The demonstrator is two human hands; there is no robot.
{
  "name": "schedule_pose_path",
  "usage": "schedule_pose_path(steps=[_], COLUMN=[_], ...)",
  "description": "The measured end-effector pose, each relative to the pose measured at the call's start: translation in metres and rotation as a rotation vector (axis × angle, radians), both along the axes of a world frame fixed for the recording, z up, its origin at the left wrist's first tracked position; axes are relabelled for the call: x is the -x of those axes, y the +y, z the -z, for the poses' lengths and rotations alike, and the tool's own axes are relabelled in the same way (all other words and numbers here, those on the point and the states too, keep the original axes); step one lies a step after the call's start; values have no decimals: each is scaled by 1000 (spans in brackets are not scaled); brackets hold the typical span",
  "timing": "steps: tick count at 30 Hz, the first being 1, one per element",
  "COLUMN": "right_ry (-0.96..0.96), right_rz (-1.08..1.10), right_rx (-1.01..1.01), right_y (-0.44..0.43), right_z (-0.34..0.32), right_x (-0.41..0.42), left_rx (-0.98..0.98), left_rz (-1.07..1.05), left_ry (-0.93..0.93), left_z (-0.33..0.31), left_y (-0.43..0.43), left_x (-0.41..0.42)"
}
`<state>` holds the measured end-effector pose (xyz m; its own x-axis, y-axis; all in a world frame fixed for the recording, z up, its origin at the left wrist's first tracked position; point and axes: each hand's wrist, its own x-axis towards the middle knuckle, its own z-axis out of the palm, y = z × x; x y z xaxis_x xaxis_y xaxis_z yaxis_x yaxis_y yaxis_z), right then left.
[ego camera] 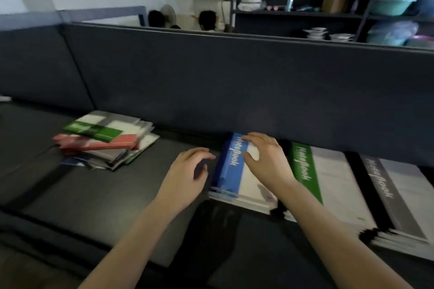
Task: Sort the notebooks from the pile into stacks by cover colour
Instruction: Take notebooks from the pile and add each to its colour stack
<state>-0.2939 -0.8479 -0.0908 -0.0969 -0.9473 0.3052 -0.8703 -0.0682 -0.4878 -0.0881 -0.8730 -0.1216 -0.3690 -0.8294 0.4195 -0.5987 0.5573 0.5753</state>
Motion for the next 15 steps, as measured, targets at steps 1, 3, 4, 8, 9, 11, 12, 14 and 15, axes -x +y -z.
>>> schedule_pose_path(steps=[1,3,4,8,9,11,12,14,15], right_ry=[-1,3,5,-1,-4,-2,-1,-8,-14], right_rz=[-30,-92,-124,-240,-258,-283,-292,-308,-315], right_rx=[3,0,-7,-36,-37,-40,-44,-55,-60], right_y=[-9,-28,-37,-70,-78,-93,-100,-115,-123], right_z=[0,-1,-1,3,3,5,5,7,8], right_x=[-16,-50,-67,-135,-151,-181,-195,-220,-231], left_rx=[0,-18,-27,-21,-32,-53,-58,-65,-69], left_rz=[-24,-73,-95,-179,-214,-269,-285,-304,-312], left_ry=[5,0,-12,-37,-40,-58,-73,-97,-98], left_z=[-1,-4,-5,-3,-1,1,2,4,5], left_y=[-5,-15,-19,-34,-38,-47,-51,-59,-62], left_x=[-15,-47,-63,-131,-148,-178,-191,-216,-228])
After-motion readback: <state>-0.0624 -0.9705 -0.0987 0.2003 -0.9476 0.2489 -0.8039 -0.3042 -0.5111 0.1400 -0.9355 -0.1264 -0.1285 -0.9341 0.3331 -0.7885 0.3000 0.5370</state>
